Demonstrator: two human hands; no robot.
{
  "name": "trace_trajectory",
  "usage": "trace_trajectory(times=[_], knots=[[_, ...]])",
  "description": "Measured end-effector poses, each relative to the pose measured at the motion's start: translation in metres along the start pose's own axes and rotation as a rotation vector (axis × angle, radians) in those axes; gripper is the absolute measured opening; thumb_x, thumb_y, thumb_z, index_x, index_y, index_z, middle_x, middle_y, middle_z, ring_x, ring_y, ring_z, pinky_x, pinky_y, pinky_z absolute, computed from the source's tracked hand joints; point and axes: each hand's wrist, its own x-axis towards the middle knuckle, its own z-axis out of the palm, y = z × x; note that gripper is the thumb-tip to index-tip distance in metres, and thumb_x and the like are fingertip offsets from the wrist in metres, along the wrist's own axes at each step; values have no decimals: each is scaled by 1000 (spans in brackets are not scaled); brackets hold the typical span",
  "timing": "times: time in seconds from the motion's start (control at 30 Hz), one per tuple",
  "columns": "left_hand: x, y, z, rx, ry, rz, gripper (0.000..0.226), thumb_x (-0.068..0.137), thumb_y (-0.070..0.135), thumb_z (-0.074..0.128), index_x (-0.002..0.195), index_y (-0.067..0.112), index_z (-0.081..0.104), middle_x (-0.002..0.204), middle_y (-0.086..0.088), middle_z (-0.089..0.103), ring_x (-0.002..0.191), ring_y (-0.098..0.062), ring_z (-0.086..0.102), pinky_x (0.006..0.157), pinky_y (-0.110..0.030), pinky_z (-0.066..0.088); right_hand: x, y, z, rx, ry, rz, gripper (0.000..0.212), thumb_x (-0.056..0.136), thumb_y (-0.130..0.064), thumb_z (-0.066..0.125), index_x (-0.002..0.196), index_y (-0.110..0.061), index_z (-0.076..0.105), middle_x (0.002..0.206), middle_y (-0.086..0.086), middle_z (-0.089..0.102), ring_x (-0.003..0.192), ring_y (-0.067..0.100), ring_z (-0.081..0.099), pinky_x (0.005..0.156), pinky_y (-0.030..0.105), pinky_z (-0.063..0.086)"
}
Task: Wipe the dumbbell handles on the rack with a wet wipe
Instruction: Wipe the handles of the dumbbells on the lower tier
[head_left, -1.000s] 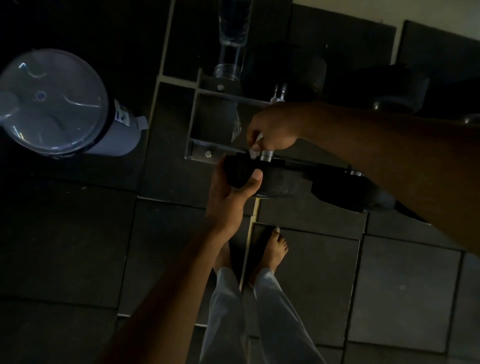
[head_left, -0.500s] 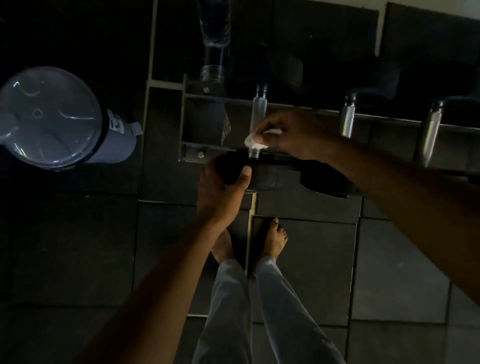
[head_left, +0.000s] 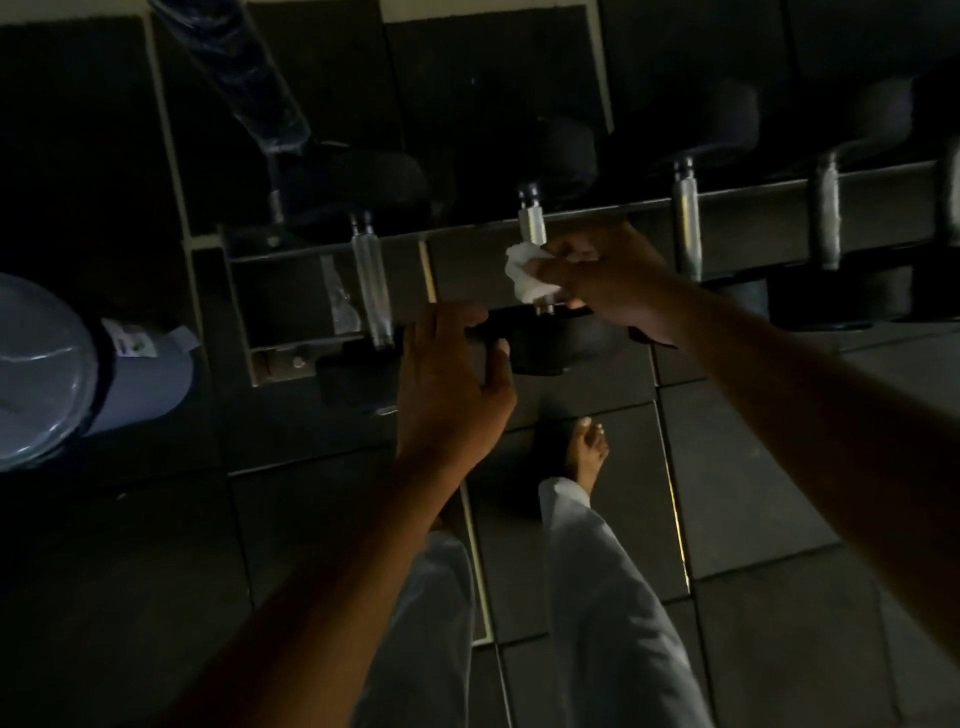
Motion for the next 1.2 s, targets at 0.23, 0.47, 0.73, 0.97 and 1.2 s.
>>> trace_trajectory(times=[0.23,0.47,0.73,0.97,1.2], knots=[[17,15,52,-80,-115,-241,56,98,53,70,142,23,52,145,1,49,124,-13,51,91,-22,42,24,42,-31,-167,26,-95,30,96,-33,70,124,-27,67,112,-4,72,101,10,69,81,27,56],[31,20,94,-109,-75,-464,89,94,66,67,161,20,33,168,-11,22,155,-35,25,123,-56,34,59,62,-30,-382,-133,-250,31,97,-35,69,126,-25,67,115,-7,66,99,9,63,79,23,51],[21,17,131,-519,203,-565,102,76,78,70,155,23,37,153,-8,46,142,-31,47,114,-61,45,81,78,-24,-386,-218,-500,30,90,-42,76,112,-26,65,103,-12,67,89,1,62,78,30,57],[21,21,128,-490,187,-516,103,75,78,60,156,19,37,150,-3,43,138,-20,43,117,-50,44,81,84,-31,-494,-216,-666,25,96,-40,68,119,-31,67,117,-8,58,96,2,58,80,26,53],[21,14,128,-447,147,-485,107,74,82,55,158,19,34,154,-5,38,141,-22,39,113,-37,44,85,83,-32,-717,-215,-781,38,89,-46,69,124,-30,73,116,3,51,107,18,50,83,38,52]])
